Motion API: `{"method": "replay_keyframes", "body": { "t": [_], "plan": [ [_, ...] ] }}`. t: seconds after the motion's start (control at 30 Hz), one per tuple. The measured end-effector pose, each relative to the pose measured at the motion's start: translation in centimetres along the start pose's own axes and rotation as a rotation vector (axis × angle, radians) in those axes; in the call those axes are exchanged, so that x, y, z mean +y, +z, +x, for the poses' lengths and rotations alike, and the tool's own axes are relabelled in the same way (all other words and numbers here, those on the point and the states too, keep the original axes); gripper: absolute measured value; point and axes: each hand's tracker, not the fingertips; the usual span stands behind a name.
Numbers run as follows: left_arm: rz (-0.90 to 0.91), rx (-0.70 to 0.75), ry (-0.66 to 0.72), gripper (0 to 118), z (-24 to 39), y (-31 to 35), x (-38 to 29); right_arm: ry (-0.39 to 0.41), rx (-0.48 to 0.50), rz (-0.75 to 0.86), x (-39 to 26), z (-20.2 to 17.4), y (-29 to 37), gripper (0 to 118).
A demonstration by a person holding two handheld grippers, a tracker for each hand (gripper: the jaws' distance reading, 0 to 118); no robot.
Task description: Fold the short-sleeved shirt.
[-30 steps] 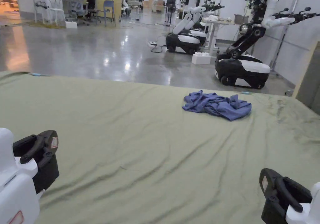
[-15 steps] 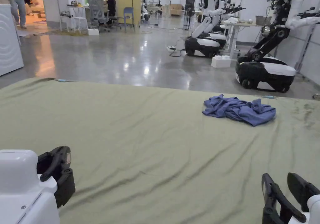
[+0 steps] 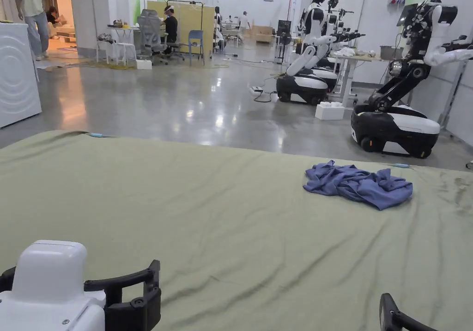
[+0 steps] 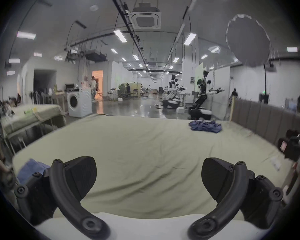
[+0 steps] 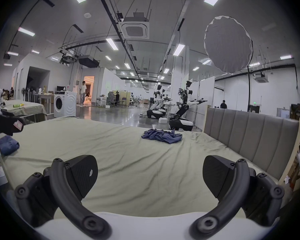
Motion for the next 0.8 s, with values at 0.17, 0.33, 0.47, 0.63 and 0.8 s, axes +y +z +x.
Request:
{"method": "replay_keyframes", "body": {
  "t": [0.17, 0.33, 0.47, 0.63, 0.8],
  "plan": [
    [0.006, -0.045, -0.093, 118, 0.5, 0.6, 0.4, -0.03, 0.009, -0.018, -0.2, 0.4, -0.1, 118],
    [0.057, -0.253, 0.144, 118, -1.4, 1.7, 0.9, -0.022, 0.021, -0.033, -0.4, 0.3, -0.1, 118],
    [0.021, -0.349, 0.266, 118, -2.9, 2.3, 1.5, -0.029, 0.032, -0.045, -0.5, 0.3, -0.2, 118],
    [0.05, -0.316, 0.292, 118, -3.0, 3.0, 2.1, -0.026, 0.027, -0.056, -0.7, 0.3, -0.4, 118],
    [0.13, -0.106, 0.25, 118, -1.7, 2.7, 1.4, -0.047, 0.045, -0.056, -0.7, 0.3, -0.2, 118]
  ]
}}
